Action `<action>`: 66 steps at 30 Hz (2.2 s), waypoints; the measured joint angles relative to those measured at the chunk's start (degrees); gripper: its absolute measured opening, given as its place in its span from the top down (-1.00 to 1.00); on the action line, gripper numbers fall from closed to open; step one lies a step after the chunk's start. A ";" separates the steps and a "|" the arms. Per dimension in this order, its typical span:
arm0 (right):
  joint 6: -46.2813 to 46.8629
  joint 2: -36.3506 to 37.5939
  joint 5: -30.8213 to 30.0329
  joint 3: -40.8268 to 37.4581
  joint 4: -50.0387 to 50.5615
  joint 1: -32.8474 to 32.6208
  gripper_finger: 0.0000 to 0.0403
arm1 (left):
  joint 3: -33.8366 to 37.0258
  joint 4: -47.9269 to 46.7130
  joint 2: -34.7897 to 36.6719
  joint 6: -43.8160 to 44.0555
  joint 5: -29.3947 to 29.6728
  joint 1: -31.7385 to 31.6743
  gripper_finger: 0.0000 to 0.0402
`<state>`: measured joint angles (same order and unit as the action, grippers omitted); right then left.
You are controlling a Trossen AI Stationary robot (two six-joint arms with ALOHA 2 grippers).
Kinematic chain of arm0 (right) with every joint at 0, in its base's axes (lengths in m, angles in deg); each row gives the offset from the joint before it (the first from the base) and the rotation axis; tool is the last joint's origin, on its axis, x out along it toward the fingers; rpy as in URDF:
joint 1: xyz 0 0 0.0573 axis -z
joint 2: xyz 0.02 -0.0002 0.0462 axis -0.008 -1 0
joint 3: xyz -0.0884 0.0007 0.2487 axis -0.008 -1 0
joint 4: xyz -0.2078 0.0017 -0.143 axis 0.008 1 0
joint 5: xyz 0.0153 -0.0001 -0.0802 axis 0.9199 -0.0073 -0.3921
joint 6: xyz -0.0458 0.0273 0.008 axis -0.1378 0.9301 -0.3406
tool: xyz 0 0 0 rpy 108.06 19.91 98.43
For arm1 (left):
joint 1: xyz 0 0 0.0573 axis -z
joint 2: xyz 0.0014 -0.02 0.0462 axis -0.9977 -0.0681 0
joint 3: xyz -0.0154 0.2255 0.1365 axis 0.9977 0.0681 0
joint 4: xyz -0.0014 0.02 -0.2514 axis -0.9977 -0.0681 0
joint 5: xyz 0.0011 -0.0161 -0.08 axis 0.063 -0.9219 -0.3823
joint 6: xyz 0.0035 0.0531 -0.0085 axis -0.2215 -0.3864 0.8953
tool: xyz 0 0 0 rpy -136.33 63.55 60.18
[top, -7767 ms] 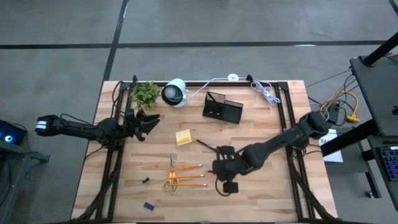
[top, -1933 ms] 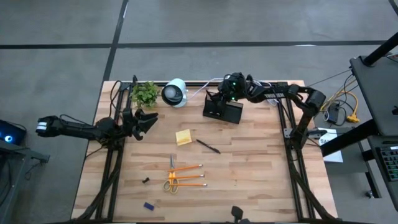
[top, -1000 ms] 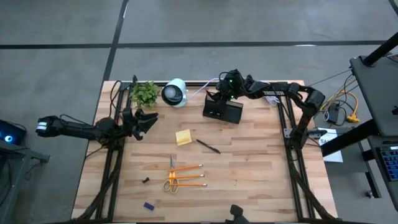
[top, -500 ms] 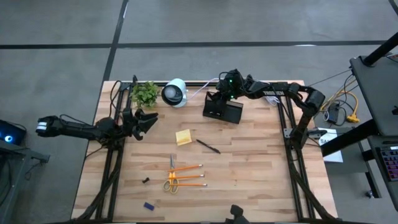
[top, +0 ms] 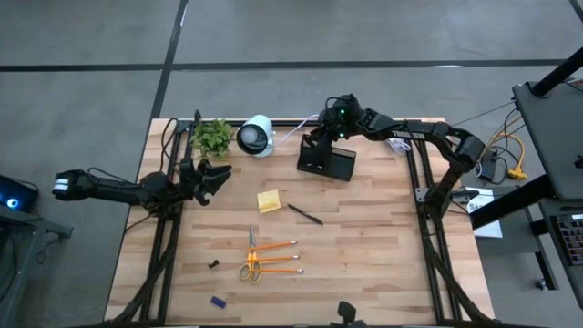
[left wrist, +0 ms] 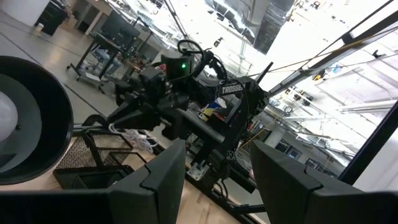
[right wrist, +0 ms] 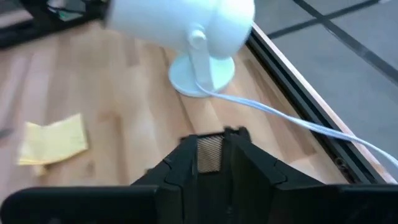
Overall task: Pick and place office supplies into organizer
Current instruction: Put the top pencil into the desk organizer
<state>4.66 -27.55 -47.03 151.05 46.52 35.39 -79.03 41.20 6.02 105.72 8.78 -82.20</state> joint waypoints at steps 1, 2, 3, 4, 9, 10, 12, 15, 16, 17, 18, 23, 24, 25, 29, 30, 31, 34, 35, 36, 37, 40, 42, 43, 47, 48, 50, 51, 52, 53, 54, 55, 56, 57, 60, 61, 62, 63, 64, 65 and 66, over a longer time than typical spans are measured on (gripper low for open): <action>0.09 0.51 0.85 0.00 0.07 -0.06 0.57 | 0.00 0.00 0.00 0.00 0.00 0.00 0.17; 0.37 1.04 1.43 0.00 0.20 -0.25 0.56 | 0.00 0.00 0.00 0.00 0.00 -0.01 0.17; 0.80 1.74 1.59 0.00 0.46 -0.39 0.56 | 0.00 0.00 0.00 0.00 0.00 0.00 0.17; 1.19 2.47 1.59 -0.02 0.91 -0.70 0.55 | 0.00 0.00 0.00 0.00 0.02 -0.02 0.17; 2.57 8.38 1.81 -0.53 3.79 -2.84 0.56 | 0.00 0.00 0.00 0.02 0.02 -0.02 0.17; 3.07 10.07 1.79 -0.87 3.86 -3.49 0.57 | 0.00 0.00 0.00 0.02 0.00 0.00 0.17; 3.28 13.91 1.79 -1.86 3.74 -5.06 0.59 | 0.00 0.01 0.00 0.01 0.00 0.00 0.17; 3.34 20.21 1.42 -4.28 1.98 -7.59 0.63 | 0.00 0.00 0.00 0.00 0.02 0.00 0.17; 3.91 22.35 1.32 -5.41 0.77 -8.36 0.64 | 0.00 0.00 0.00 0.00 0.15 0.00 0.17; 4.72 24.50 1.24 -6.58 -0.42 -9.16 0.65 | 0.00 0.00 0.00 0.00 0.33 0.00 0.17; 5.50 26.73 1.01 -7.83 -1.78 -9.93 0.66 | 0.00 0.00 0.00 0.00 0.41 -0.01 0.17; 7.30 36.89 -5.81 -14.16 -3.33 -14.42 0.70 | 0.00 0.00 0.00 -0.01 1.20 0.00 0.17; 7.38 38.67 -7.25 -15.59 -3.26 -15.25 0.71 | 0.00 0.00 0.00 -0.02 1.29 0.00 0.17; 7.84 40.62 -8.61 -17.12 -3.29 -16.07 0.71 | 0.00 0.00 0.00 -0.02 1.39 0.00 0.17; 11.62 47.18 -11.80 -23.27 -3.52 -17.68 0.71 | 0.00 0.00 0.00 -0.02 1.39 0.00 0.17; 12.99 48.52 -12.34 -24.86 -3.50 -17.80 0.71 | 0.00 0.01 0.00 -0.02 1.39 0.00 0.17; 14.39 49.73 -12.39 -26.44 -3.59 -17.87 0.71 | 0.00 0.02 0.00 -0.02 1.38 0.00 0.17; 18.13 52.56 -12.47 -30.33 -4.44 -17.87 0.71 | 0.00 0.02 0.00 -0.02 1.37 0.00 0.17; 18.83 53.31 -12.63 -31.49 -5.32 -17.87 0.71 | 0.00 0.02 0.00 -0.02 1.37 0.00 0.17; 19.51 53.93 -13.18 -32.47 -6.15 -17.87 0.71 | 0.00 0.02 0.00 -0.02 1.35 0.00 0.17; 20.07 54.45 -13.97 -33.43 -7.10 -17.87 0.71 | 0.00 0.04 -0.01 0.00 1.35 -0.01 0.17; 21.50 55.31 -15.54 -35.26 -9.43 -17.84 0.71 | -0.63 0.02 -0.59 0.01 1.35 0.00 0.17; 21.50 55.39 -15.58 -35.39 -9.73 -17.84 0.71 | -1.68 0.04 -1.22 0.06 1.33 0.00 0.17; 21.50 55.38 -15.58 -35.39 -9.77 -17.84 0.71 | -2.35 0.05 -1.57 0.59 1.29 0.00 0.17; 21.50 55.11 -15.61 -35.39 -9.76 -17.84 0.71 | -5.35 -0.03 -3.20 2.99 -2.26 -0.02 0.17; 21.50 55.11 -15.60 -35.39 -9.75 -17.84 0.71 | -6.27 -0.02 -4.28 3.10 -3.79 -0.02 0.17; 21.50 55.11 -15.62 -35.39 -9.77 -17.84 0.71 | -8.25 -0.10 -7.18 3.83 -5.69 0.02 0.17; 21.50 55.11 -15.68 -35.39 -9.75 -17.84 0.71 | -9.34 -0.46 -8.70 3.93 -6.36 0.03 0.17; 21.53 55.13 -15.73 -35.39 -9.75 -17.84 0.71 | -10.54 -0.65 -10.15 4.00 -6.97 0.03 0.17; 21.68 55.13 -15.77 -35.39 -9.75 -17.84 0.71 | -11.91 -0.78 -11.68 3.82 -7.74 0.03 0.17; 21.81 55.15 -15.85 -35.39 -9.75 -17.84 0.71 | -13.41 -1.48 -13.32 3.39 -8.35 0.03 0.17; 21.92 55.15 -15.87 -35.39 -9.75 -17.84 0.71 | -15.13 -3.47 -14.87 3.04 -9.09 0.00 0.17; 21.94 55.15 -15.87 -35.39 -9.75 -17.84 0.71 | -17.04 -6.24 -16.40 2.96 -9.53 0.00 0.17; 21.96 55.15 -15.87 -35.39 -9.75 -17.84 0.71 | -19.01 -9.44 -18.04 2.95 -10.12 0.00 0.17; 22.84 55.15 -15.88 -35.39 -9.75 -17.84 0.71 | -25.91 -19.78 -22.32 2.95 -12.45 0.00 0.17; 23.33 55.15 -15.89 -35.39 -9.74 -17.84 0.71 | -28.13 -22.85 -23.65 2.93 -13.41 0.00 0.17; 23.93 55.15 -15.89 -35.39 -9.73 -17.84 0.71 | -30.07 -25.55 -24.91 2.85 -14.58 -0.02 0.17; 24.40 55.15 -15.89 -35.39 -9.73 -17.84 0.71 | -31.83 -27.72 -26.18 2.63 -15.90 -0.02 0.17; 24.71 55.15 -15.89 -35.39 -9.70 -17.84 0.71 | -33.46 -29.10 -27.37 2.38 -17.23 -0.02 0.17; 24.79 55.15 -15.89 -35.39 -9.69 -17.84 0.71 | -34.91 -30.07 -28.29 1.92 -18.54 -0.02 0.17; 24.85 55.11 -15.89 -35.39 -9.71 -17.84 0.71 | -36.35 -31.09 -29.05 1.30 -19.79 -0.02 0.17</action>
<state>29.51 27.55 -62.93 115.66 36.81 17.54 -115.38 10.11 -23.02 107.02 -11.01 -82.21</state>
